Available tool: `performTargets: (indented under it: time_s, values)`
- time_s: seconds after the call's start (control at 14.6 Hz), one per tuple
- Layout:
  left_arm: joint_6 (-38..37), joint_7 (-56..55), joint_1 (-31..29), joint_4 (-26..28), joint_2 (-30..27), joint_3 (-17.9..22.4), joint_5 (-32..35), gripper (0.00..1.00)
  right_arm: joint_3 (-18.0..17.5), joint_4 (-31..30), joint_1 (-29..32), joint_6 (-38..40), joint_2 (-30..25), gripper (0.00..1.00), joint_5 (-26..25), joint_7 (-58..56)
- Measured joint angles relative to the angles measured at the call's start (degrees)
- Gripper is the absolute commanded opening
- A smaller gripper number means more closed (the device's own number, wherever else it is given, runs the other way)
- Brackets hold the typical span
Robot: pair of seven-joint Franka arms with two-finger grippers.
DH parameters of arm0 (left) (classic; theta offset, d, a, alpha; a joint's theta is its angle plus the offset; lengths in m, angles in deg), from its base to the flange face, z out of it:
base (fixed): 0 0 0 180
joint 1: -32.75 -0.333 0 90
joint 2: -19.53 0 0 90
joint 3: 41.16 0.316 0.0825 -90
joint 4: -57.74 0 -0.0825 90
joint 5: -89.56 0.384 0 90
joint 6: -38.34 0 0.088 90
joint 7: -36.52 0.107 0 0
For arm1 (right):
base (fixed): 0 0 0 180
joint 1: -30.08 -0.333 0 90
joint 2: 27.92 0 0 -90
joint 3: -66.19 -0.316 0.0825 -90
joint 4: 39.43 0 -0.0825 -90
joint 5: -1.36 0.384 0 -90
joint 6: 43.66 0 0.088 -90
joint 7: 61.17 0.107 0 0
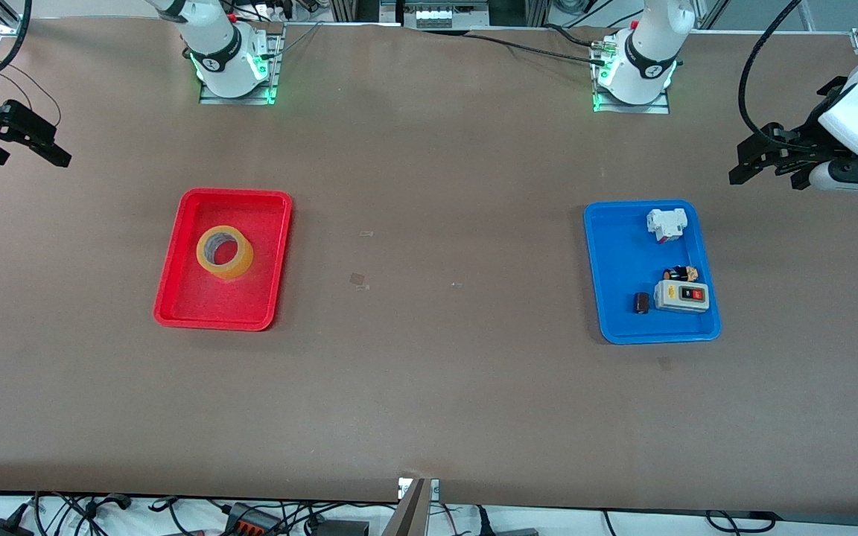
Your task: Place and move tape with both arms
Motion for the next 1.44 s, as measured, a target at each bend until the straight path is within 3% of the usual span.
performTargets:
  time_s: [0.21, 0.68, 0.96, 1.44]
  values:
    - [0.00, 0.02, -0.05, 0.00, 0.00, 0.01, 0.00, 1.00, -2.98, 0.10, 2.73, 0.23, -0.08, 0.99, 0.00, 0.11]
    - [0.00, 0.07, -0.07, 0.00, 0.00, 0.01, 0.00, 1.00, -4.11, 2.65, 3.57, 1.34, 2.31, 0.99, -0.14, 0.10]
    - [-0.01, 0.08, -0.08, 0.00, 0.00, 0.01, 0.00, 1.00, -7.64, 3.08, 4.92, 2.65, 3.27, 0.99, -1.39, 0.16]
    - [-0.02, 0.11, -0.09, 0.00, 0.00, 0.01, 0.00, 1.00, -7.55, 3.09, 4.98, 3.11, 3.69, 0.99, -1.37, 0.23]
